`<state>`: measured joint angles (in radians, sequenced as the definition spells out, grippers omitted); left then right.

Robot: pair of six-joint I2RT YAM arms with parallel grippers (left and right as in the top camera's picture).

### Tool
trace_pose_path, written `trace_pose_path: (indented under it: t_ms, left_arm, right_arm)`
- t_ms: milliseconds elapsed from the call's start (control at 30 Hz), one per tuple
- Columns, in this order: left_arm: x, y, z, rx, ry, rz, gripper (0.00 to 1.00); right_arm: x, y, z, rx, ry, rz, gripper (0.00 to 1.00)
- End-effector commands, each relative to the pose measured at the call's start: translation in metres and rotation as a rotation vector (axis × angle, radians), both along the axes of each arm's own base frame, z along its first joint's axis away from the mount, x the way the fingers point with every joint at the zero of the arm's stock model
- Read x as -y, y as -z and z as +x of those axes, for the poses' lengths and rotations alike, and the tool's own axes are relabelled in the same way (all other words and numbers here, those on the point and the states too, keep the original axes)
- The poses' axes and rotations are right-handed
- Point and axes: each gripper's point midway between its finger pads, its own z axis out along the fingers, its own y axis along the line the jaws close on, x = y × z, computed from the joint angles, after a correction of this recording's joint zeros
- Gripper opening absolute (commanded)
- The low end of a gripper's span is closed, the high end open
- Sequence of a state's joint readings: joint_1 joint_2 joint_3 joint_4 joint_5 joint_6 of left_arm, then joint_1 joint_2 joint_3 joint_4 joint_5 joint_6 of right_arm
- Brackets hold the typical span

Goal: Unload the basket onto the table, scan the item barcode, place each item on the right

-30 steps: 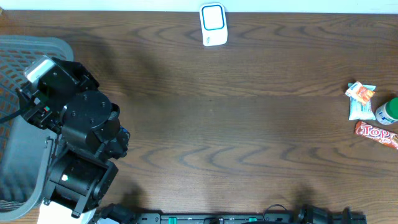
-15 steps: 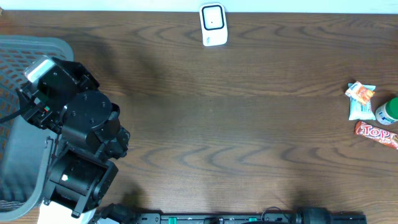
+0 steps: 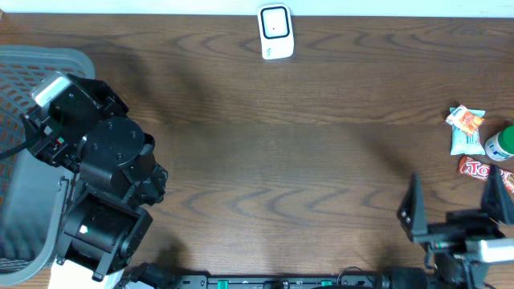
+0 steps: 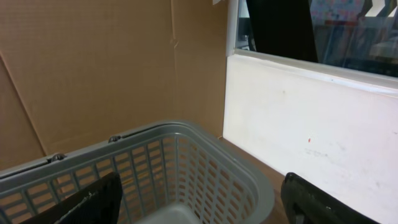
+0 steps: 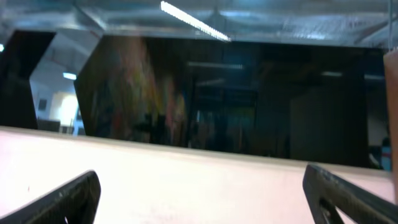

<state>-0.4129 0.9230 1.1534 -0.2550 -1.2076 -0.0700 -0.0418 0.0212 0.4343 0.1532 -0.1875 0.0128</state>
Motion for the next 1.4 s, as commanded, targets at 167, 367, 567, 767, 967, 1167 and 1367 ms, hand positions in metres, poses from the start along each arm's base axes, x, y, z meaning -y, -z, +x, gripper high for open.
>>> trace_pose_path:
  t_ms: [167, 367, 567, 767, 967, 1167, 1367]
  left_arm:
    - [-0.003, -0.001, -0.003, -0.007, -0.02, 0.009, 0.82]
    - [-0.003, -0.001, -0.003, -0.007, -0.02, 0.009, 0.82]
    - [-0.003, -0.001, -0.003, -0.007, -0.02, 0.009, 0.82]
    - [-0.003, -0.001, -0.003, -0.007, -0.02, 0.009, 0.82]
    - [-0.003, -0.001, -0.003, -0.007, -0.02, 0.009, 0.82]
    - [-0.003, -0.001, -0.003, -0.007, -0.02, 0.009, 0.82]
    - [-0.003, -0.001, -0.003, -0.007, -0.02, 0.009, 0.82]
  right_arm:
    - [0.012, 0.067, 0.039, -0.111, 0.032, 0.068, 0.99]
    - [0.032, 0.12, 0.062, -0.17, 0.112, 0.169, 0.99]
    - [0.038, 0.15, 0.071, -0.242, 0.147, 0.187, 0.99]
    - [0.047, 0.19, 0.08, -0.407, 0.21, 0.199, 0.99]
    - [0.049, 0.229, 0.083, -0.566, 0.231, 0.191, 0.99]
    - [0.039, 0.245, 0.083, -0.635, 0.185, 0.173, 0.99]
    - [0.04, 0.245, 0.083, -0.636, 0.187, 0.173, 0.99]
